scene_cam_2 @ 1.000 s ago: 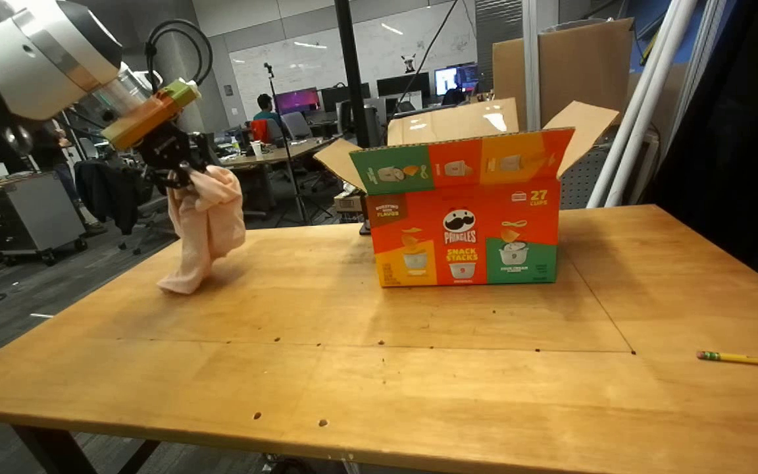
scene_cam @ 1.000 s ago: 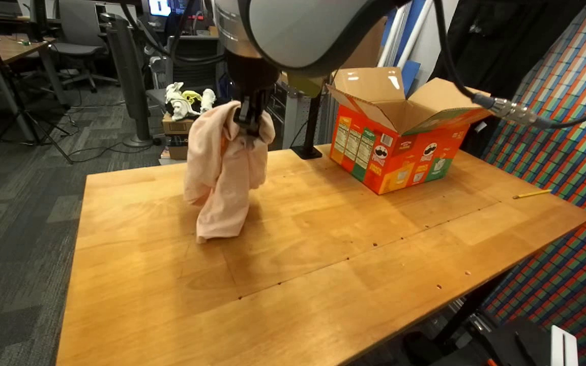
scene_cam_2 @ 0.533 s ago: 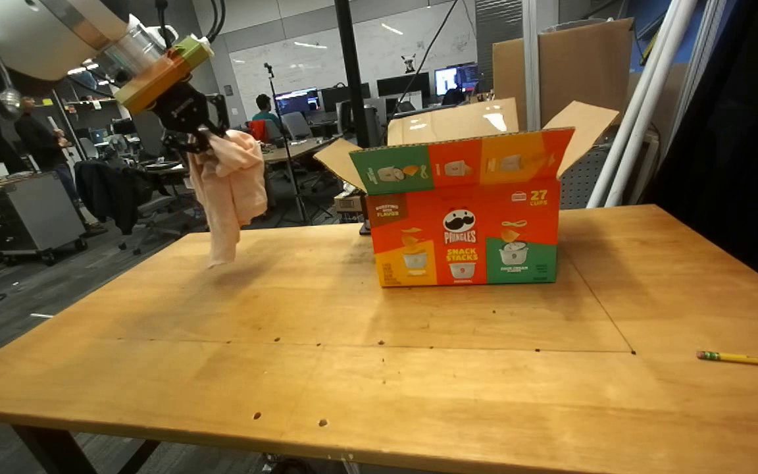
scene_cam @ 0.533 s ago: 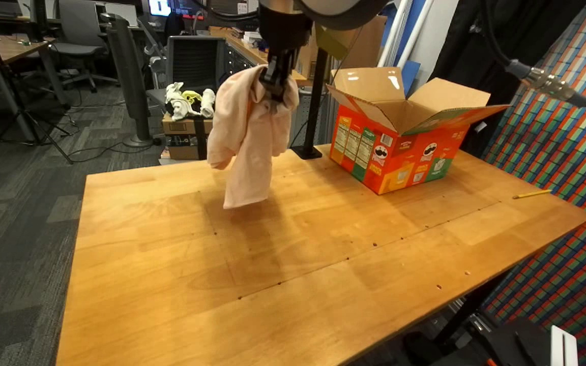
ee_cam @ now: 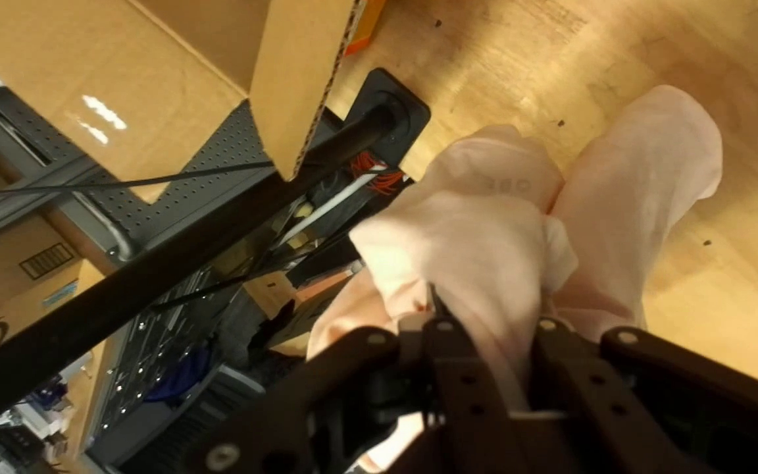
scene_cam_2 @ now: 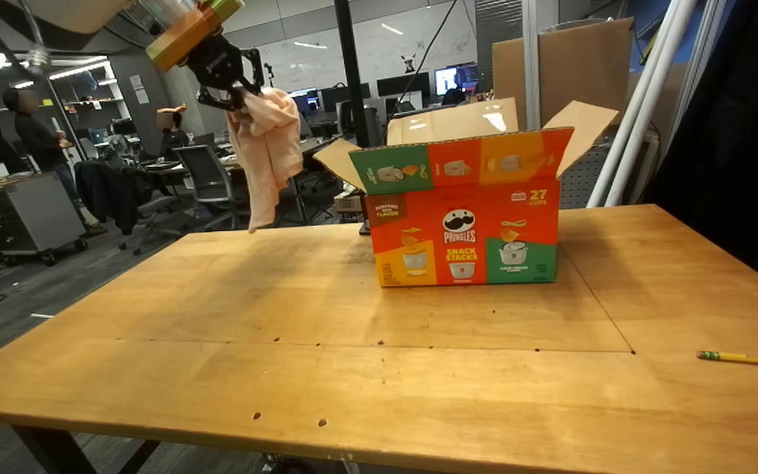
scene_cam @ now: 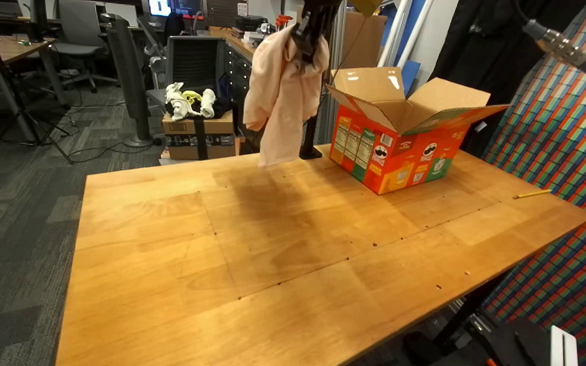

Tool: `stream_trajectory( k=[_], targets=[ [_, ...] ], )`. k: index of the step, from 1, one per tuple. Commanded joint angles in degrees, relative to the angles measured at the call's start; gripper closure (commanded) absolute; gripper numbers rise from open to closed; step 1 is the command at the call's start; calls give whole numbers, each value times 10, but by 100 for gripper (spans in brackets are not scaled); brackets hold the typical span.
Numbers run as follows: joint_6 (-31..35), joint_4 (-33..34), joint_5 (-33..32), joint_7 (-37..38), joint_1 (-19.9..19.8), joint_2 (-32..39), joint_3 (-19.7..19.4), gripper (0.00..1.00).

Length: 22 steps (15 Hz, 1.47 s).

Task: Pick up the clothes from the table and put them in the box.

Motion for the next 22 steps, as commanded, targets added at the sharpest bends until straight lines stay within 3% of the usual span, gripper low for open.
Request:
stream_trajectory(
  k=[1,9,22],
  targets=[
    [-23,37,10,7,-4,-29,3,96],
    [-18,65,15,-8,-36,-51,-24,96],
    [-14,92,17,-6,-126,-30,-118,96]
  ],
)
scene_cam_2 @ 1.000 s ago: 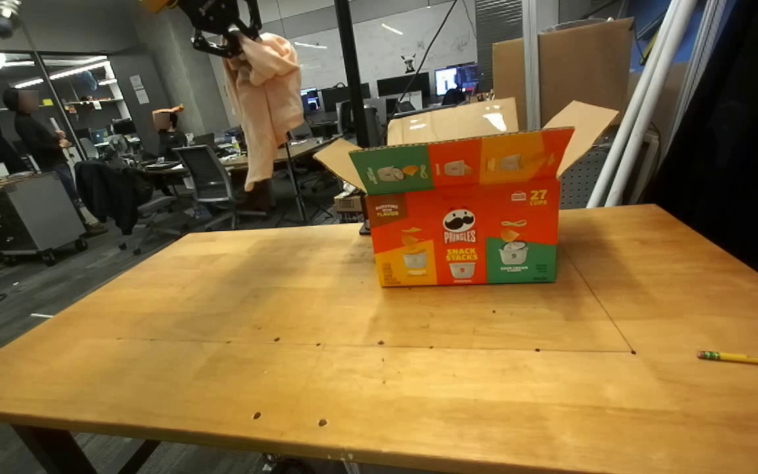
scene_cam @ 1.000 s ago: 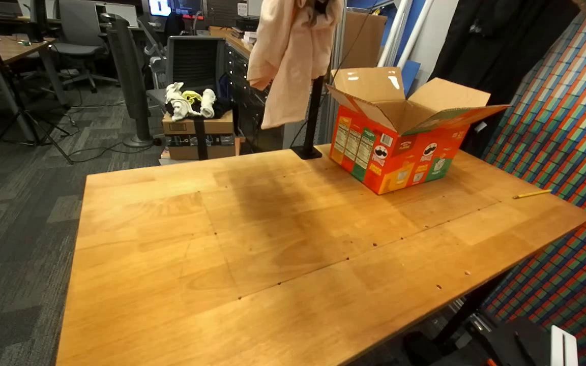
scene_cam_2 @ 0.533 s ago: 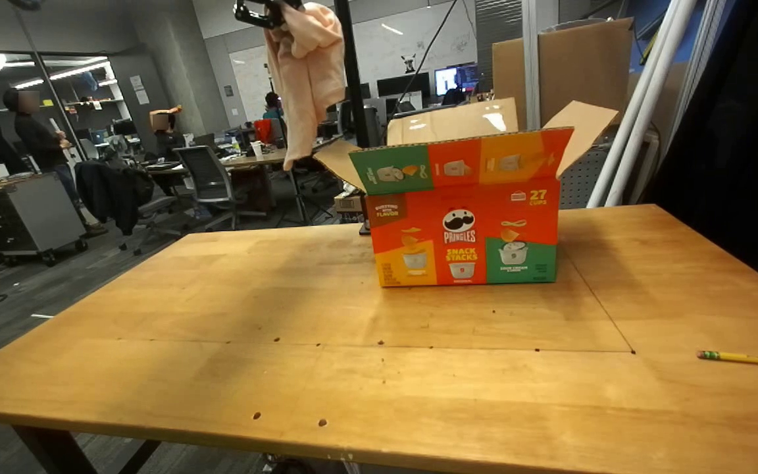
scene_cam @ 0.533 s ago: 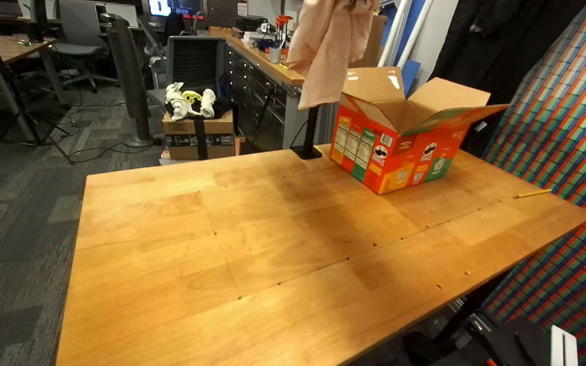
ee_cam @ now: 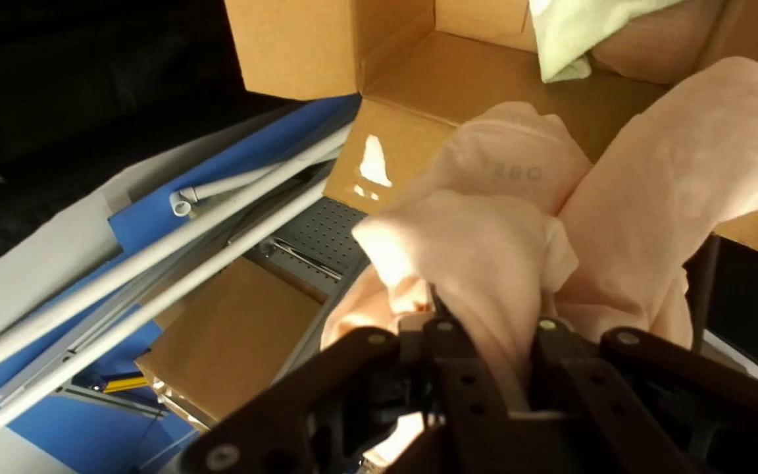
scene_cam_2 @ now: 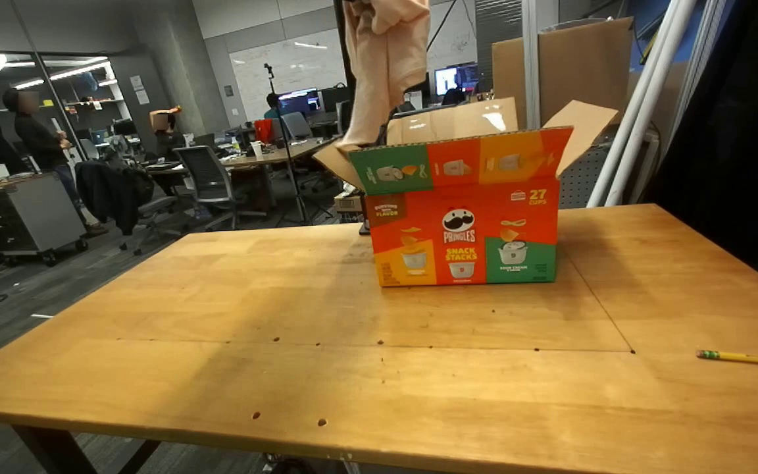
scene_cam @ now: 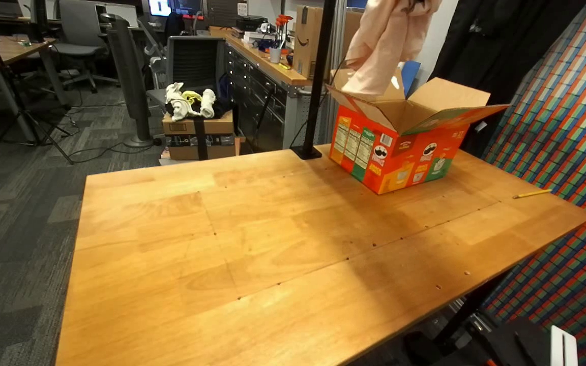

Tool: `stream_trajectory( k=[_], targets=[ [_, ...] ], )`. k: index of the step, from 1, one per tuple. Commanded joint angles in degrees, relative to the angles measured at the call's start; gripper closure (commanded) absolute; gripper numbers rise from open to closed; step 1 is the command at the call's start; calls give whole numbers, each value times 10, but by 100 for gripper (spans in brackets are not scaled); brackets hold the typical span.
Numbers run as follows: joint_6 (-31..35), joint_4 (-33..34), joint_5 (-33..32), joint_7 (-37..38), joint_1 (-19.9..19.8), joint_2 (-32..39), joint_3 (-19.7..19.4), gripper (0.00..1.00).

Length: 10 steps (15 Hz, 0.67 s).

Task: Pick up the clothes from the table and put them in the box.

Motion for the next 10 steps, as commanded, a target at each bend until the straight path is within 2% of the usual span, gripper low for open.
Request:
stream_trajectory(
  k=[1,10],
  targets=[
    [0,7,11,-5,-15,10,-11,96],
    [-7,-51,17,-8,-30,30,-32,96]
  ],
)
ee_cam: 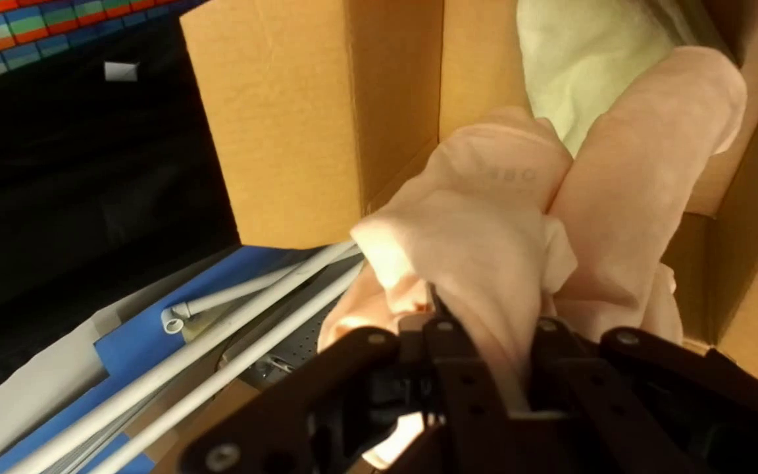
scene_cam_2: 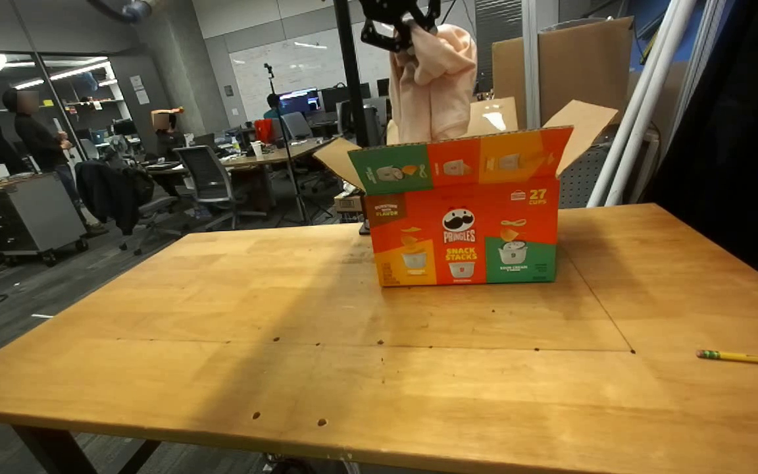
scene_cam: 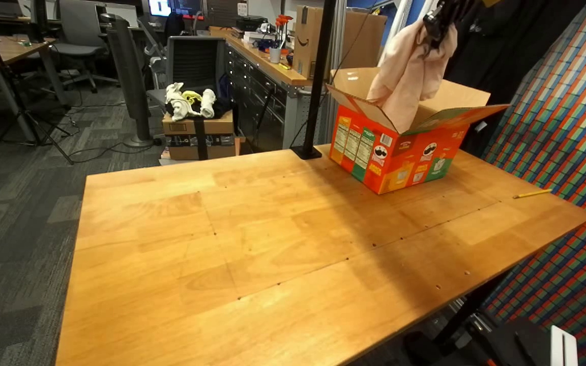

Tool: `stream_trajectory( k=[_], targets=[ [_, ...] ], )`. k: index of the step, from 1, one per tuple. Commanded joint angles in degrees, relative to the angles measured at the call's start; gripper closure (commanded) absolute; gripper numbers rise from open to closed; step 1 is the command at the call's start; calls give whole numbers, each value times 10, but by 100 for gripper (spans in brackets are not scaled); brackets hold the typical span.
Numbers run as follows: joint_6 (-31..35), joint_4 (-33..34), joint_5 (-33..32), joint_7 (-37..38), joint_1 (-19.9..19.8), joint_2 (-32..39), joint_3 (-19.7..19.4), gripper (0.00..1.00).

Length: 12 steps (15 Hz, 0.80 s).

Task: Pick up the clothes from the table and put them in the box.

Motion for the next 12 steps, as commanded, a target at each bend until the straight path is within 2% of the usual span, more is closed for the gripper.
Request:
stream_trajectory(
  k=[1,2,3,4,6,7,9,10,12],
  targets=[
    [-9,-10,18,-12,-3,-1,-4,96],
    [-15,-14,20,-11,-3,-1,-4,95],
    [-21,-16,21,-11,-3,-1,-4,60],
    [-27,-18,22,-14,-3,-1,-4,58],
    [-21,-22,8,-1,-3,5,-3,43],
    [-23,-24,8,-1,-3,6,-3,61],
    [-23,-26,8,-1,-3,7,-3,45],
    [-23,-26,8,-1,-3,8,-3,43],
    [-23,-26,8,-1,-3,8,-3,44]
  ],
)
